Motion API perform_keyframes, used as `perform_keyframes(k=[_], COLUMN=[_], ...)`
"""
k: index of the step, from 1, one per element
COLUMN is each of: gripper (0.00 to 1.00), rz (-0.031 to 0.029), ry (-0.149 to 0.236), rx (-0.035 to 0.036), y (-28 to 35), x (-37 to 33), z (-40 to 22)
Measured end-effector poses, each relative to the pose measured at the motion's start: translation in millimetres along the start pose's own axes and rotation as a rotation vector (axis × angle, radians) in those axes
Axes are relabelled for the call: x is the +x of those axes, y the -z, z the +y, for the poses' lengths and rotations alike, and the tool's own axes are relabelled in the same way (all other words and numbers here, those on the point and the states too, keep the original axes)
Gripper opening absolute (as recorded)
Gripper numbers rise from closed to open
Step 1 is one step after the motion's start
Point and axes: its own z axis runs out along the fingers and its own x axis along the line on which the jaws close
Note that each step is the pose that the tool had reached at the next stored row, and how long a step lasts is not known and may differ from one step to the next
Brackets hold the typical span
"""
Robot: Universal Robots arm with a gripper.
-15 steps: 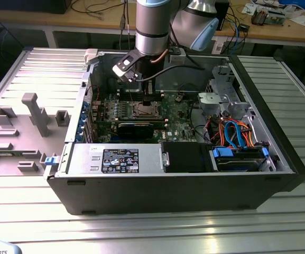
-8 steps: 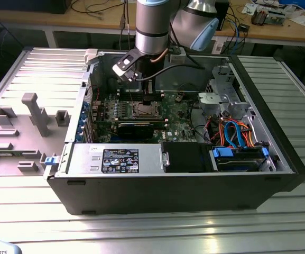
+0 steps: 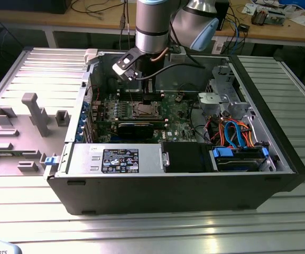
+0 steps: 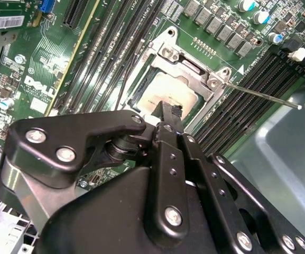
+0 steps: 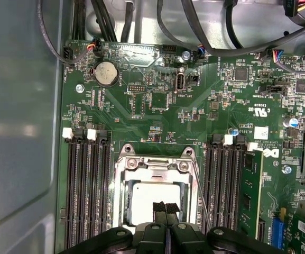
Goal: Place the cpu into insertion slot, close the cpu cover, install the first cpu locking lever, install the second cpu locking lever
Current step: 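Install the first cpu locking lever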
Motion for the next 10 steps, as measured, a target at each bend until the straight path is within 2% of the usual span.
perform_keyframes(k=[10], gripper=[0.11], rz=[0.0000], ry=[0.000], rx=[0.0000], y=[3.2], x=[-0.1], z=[0.0])
